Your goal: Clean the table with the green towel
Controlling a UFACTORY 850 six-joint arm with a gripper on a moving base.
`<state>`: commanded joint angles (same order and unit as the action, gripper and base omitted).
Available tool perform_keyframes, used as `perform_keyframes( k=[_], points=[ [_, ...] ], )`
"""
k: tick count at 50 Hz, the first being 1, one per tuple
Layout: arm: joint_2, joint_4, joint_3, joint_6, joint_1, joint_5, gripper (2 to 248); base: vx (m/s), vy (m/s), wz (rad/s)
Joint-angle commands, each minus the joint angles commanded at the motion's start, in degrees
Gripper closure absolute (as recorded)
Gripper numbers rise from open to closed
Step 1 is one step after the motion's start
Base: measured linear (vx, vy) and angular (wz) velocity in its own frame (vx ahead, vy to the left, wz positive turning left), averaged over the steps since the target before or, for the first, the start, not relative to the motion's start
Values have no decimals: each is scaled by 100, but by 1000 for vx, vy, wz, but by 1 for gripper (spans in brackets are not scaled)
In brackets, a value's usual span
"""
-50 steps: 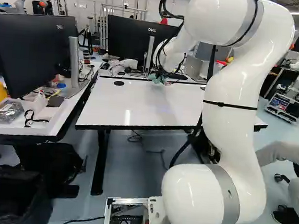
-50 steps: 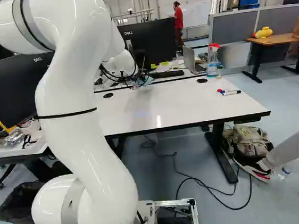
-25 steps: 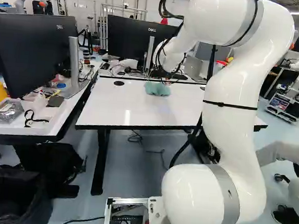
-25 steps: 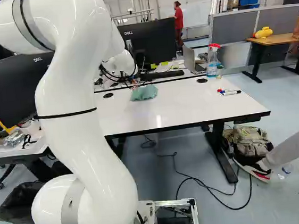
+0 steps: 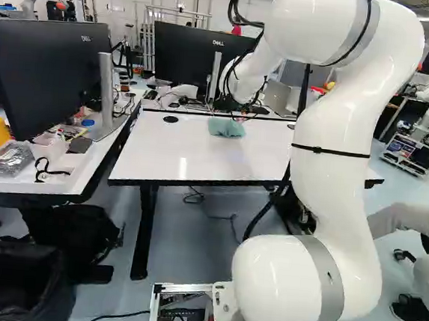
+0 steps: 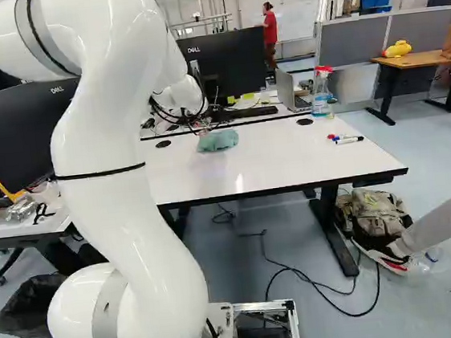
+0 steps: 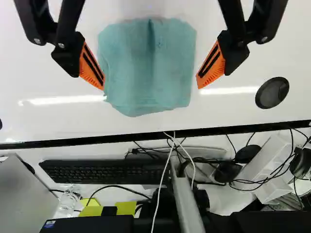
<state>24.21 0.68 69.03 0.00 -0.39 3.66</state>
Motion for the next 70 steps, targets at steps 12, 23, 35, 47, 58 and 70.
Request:
perform_keyframes(
  k=[12,23,35,47,58,70],
  points=[
    [-297,0,-370,0,54,0,3,0,0,0],
    [-583,0,-718,0,73,0,3,0,0,0],
    [-899,0,-1094,0,74,0,3,0,0,0],
    [-1221,0,-1467,0,75,0,3,0,0,0],
    [-1521,0,-1806,0,76,0,3,0,0,0],
    [-1858,0,-2174,0,80,0,3,0,0,0]
  ],
)
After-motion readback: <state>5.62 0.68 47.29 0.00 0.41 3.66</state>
